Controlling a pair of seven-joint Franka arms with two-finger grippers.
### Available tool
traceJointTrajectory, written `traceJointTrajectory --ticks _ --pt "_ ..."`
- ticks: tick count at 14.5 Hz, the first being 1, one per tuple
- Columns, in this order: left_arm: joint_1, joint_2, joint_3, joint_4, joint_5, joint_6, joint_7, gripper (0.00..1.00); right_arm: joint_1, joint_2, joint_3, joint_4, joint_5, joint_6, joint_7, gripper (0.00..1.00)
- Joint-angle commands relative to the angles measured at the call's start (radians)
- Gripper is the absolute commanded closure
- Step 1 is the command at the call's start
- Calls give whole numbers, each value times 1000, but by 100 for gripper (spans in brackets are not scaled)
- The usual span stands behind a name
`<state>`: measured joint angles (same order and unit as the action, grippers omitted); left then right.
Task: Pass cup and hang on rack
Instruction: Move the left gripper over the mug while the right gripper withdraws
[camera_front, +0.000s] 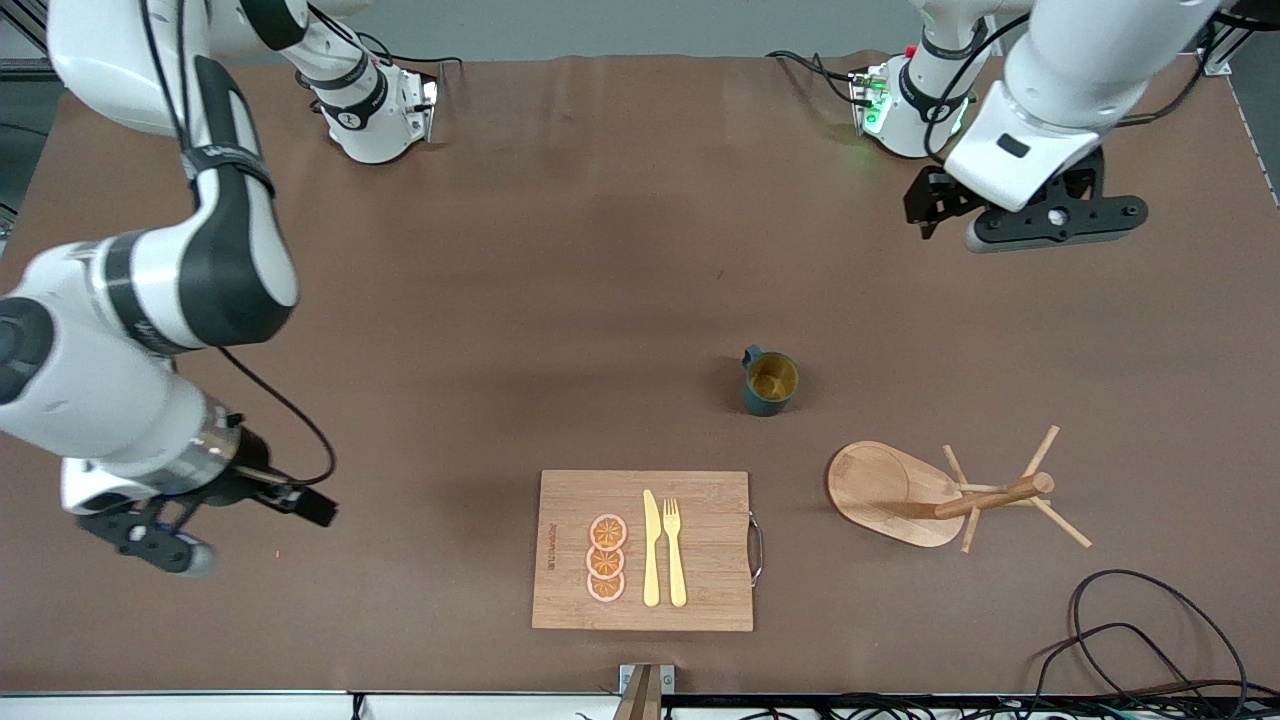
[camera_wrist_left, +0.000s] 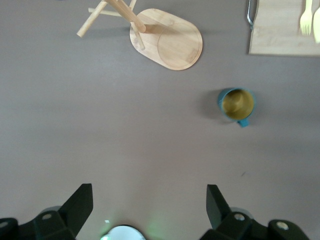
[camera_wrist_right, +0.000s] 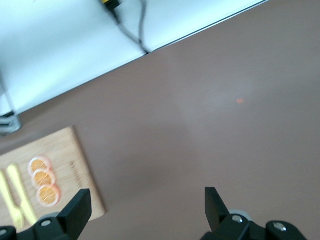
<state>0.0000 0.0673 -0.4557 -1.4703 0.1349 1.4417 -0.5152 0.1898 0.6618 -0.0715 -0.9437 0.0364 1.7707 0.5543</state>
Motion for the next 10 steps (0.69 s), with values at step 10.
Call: traceJointTrajectory --ticks 10 --pt "-123 8 -6 -237 34 363 -531 0 -205 -514 21 -513 -53 32 -388 0"
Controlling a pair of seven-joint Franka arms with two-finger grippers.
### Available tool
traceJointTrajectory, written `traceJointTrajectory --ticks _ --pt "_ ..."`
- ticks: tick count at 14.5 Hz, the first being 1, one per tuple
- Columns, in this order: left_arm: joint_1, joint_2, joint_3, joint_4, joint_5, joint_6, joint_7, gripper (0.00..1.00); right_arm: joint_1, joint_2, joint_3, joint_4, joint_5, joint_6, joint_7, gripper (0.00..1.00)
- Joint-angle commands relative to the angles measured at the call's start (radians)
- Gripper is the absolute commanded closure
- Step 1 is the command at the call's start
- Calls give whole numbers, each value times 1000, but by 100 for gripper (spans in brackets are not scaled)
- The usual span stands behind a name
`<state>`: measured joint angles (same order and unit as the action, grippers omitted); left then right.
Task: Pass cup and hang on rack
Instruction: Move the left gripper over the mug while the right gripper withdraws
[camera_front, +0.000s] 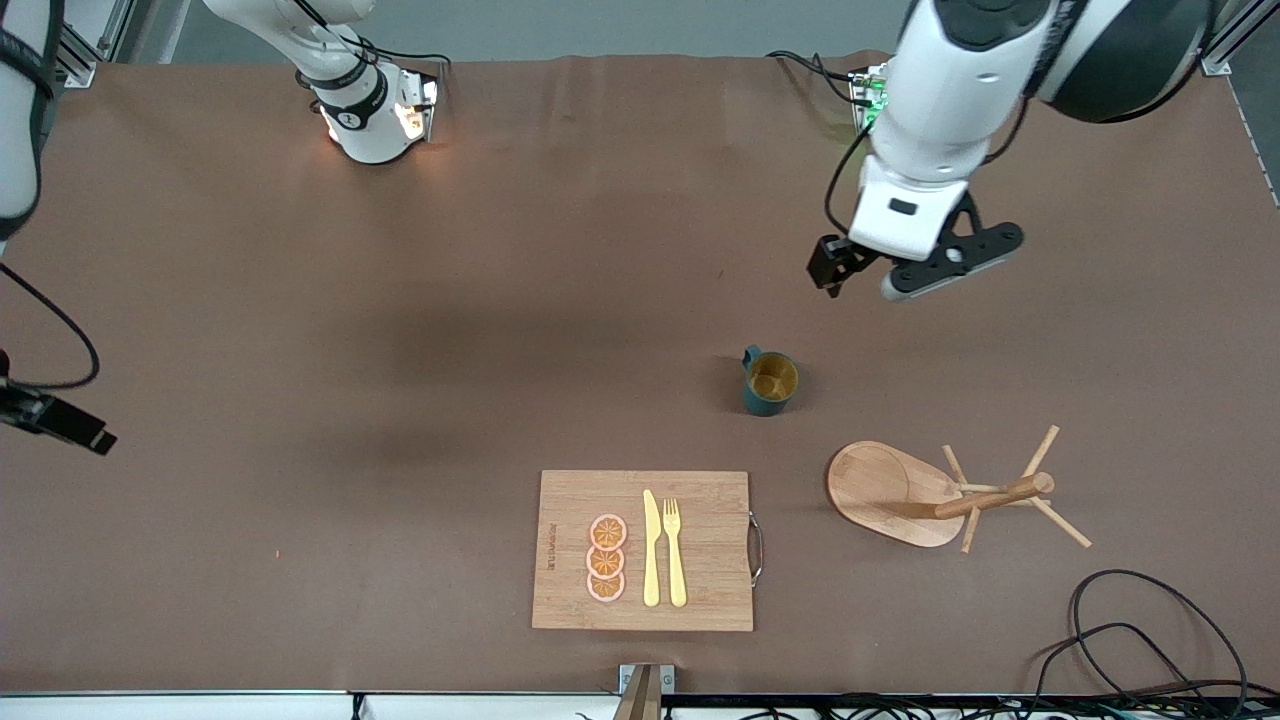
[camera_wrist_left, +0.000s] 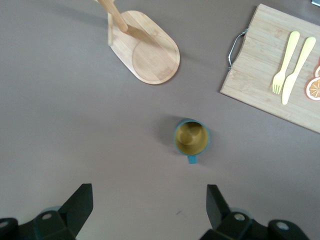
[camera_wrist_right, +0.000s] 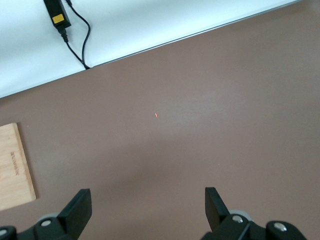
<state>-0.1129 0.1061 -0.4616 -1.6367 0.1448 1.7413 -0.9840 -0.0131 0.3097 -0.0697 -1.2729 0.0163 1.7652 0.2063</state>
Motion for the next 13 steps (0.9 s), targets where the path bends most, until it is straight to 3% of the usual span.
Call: traceJointTrajectory --ticks 1,5,8,13 --pt "-10 -36 -3 -101 24 93 -91 0 -5 -213 19 -233 -42 37 -74 0" --pt "-18 -33 -96 -211 172 214 -315 0 -51 -372 13 -410 -35 30 -154 0" --pt "-33 -22 -158 -273 245 256 -500 0 -53 -367 16 -352 -35 -47 -163 0" --pt "-144 18 -166 -388 445 348 -979 0 -56 -360 13 -318 -32 -87 -163 0"
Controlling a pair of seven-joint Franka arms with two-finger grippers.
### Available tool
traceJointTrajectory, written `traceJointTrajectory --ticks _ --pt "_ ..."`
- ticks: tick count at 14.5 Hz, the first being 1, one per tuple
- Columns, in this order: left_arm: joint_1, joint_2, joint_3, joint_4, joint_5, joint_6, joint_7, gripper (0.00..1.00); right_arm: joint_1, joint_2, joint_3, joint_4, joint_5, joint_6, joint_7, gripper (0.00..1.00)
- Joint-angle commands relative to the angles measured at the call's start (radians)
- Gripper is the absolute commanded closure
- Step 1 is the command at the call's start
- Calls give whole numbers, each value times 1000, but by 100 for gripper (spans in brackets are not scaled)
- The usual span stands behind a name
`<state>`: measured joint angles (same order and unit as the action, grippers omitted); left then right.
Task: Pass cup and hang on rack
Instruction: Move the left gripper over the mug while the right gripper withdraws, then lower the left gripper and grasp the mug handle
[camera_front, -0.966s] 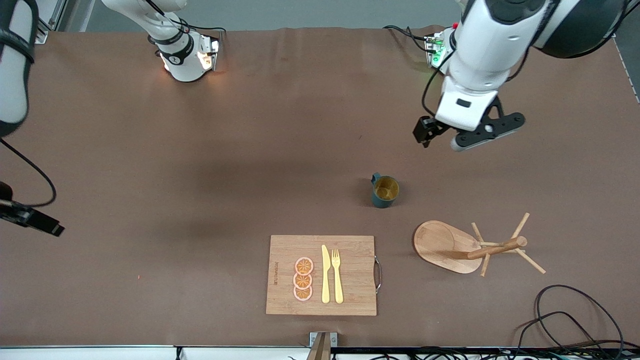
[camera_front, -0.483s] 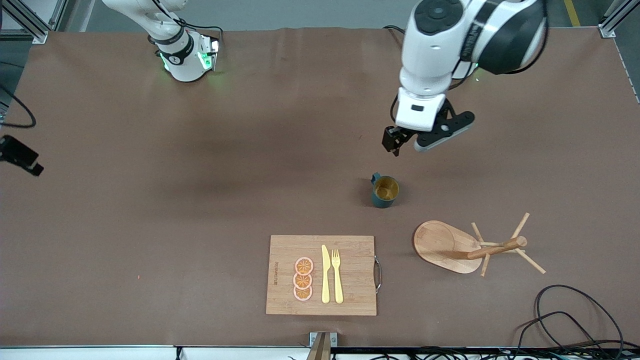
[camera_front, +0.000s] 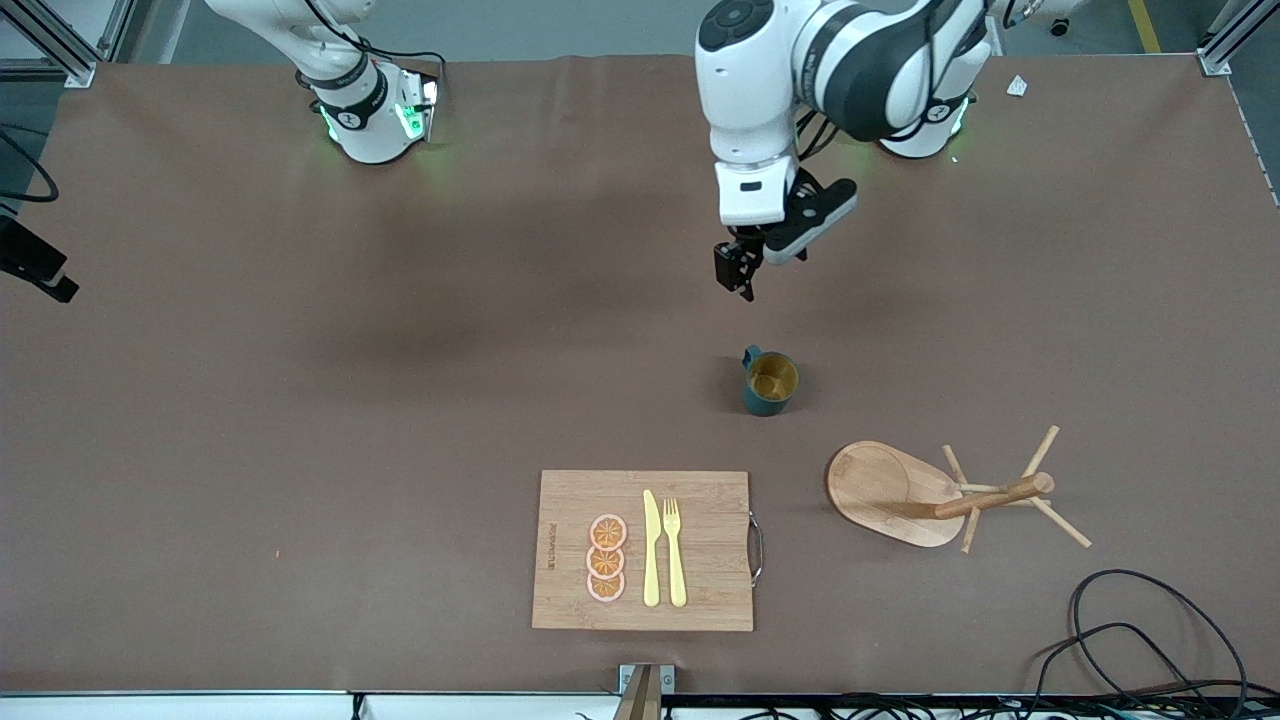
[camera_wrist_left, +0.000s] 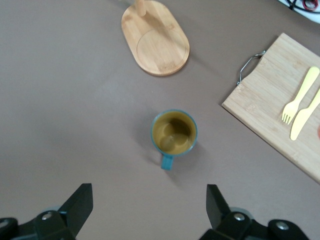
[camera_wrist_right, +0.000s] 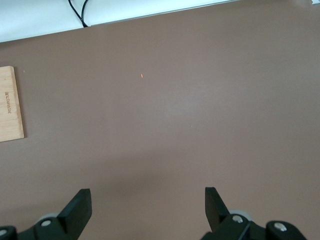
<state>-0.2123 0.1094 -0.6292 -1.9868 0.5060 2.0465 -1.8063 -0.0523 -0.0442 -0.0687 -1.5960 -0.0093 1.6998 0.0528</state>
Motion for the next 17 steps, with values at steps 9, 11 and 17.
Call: traceJointTrajectory --ticks 9,11,17 --pt "-203 367 2 -90 761 -124 -605 1 -20 -10 17 2 -4 -55 -103 0" --pt "-211 397 2 -55 767 -175 -608 0 -18 -10 17 4 -4 -55 -103 0" --pt "-226 482 5 -60 949 -226 -608 0 -18 -10 17 4 -4 -55 -103 0"
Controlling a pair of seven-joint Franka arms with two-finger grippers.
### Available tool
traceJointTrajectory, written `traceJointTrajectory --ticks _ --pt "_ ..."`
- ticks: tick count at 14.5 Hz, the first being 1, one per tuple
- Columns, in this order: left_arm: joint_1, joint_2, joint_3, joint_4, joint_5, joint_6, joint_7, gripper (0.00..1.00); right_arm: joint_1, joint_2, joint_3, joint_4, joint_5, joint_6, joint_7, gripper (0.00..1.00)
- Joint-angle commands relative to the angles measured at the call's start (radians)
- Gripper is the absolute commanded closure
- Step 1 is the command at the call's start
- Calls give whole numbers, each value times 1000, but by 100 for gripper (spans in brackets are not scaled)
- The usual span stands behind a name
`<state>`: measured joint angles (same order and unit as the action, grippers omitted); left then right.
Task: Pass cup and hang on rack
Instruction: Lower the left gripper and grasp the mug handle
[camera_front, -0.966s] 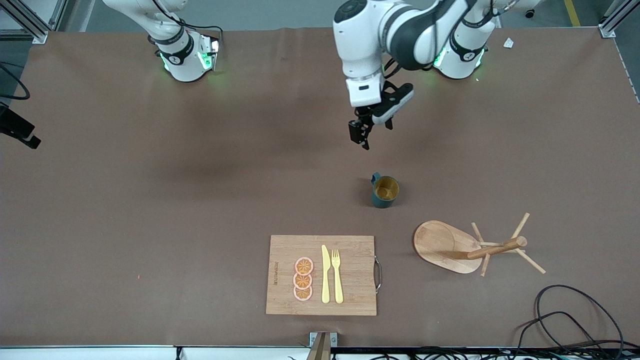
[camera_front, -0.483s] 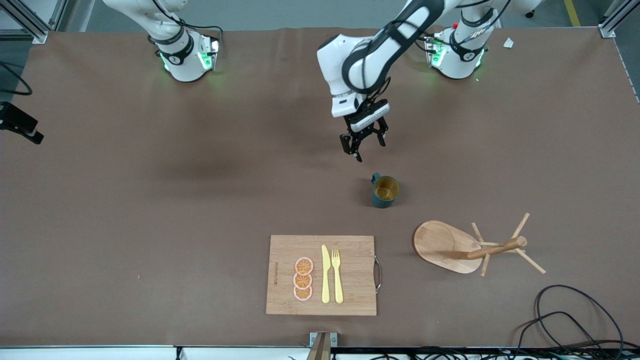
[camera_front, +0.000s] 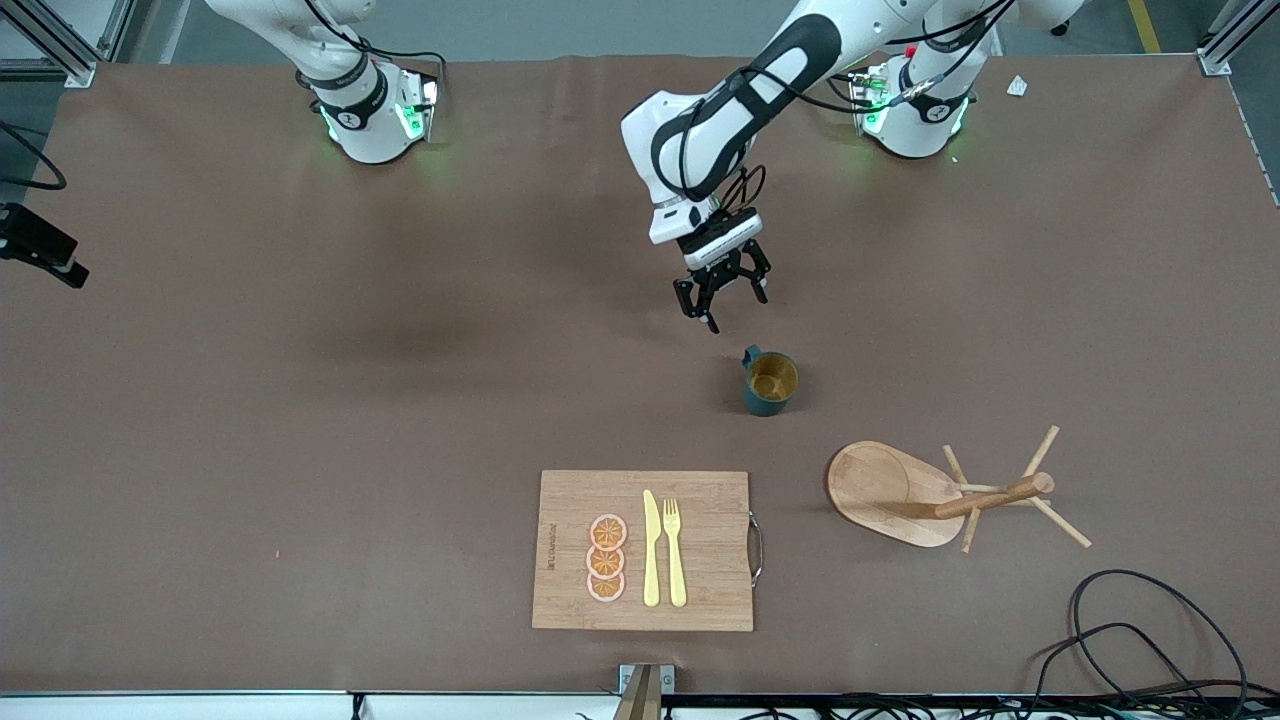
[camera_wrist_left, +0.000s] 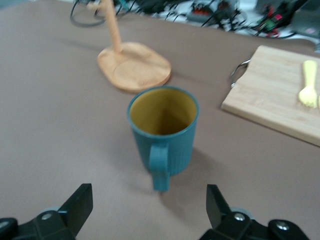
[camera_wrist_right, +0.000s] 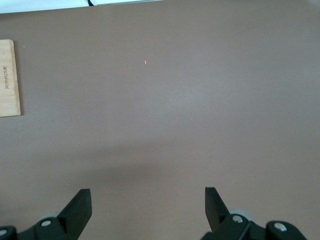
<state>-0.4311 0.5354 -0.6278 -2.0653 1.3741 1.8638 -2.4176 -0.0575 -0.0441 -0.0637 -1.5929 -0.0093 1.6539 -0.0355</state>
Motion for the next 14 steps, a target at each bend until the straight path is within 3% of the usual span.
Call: traceJointTrajectory --ticks 1,7,9,11,14 --pt "-8 76 5 24 109 -54 0 0 -13 -10 12 1 -4 -9 -15 0" --pt "0 123 10 22 171 -80 -96 16 -15 -10 12 1 -4 -11 -15 0" --pt "0 133 20 25 195 -80 -116 17 -15 -10 12 1 -4 -11 -15 0" --pt "0 161 49 33 291 -80 -117 17 -15 -10 12 1 -4 -11 -15 0" --pt "-9 216 51 103 301 -83 -110 22 -15 -10 12 -1 -4 -11 -15 0"
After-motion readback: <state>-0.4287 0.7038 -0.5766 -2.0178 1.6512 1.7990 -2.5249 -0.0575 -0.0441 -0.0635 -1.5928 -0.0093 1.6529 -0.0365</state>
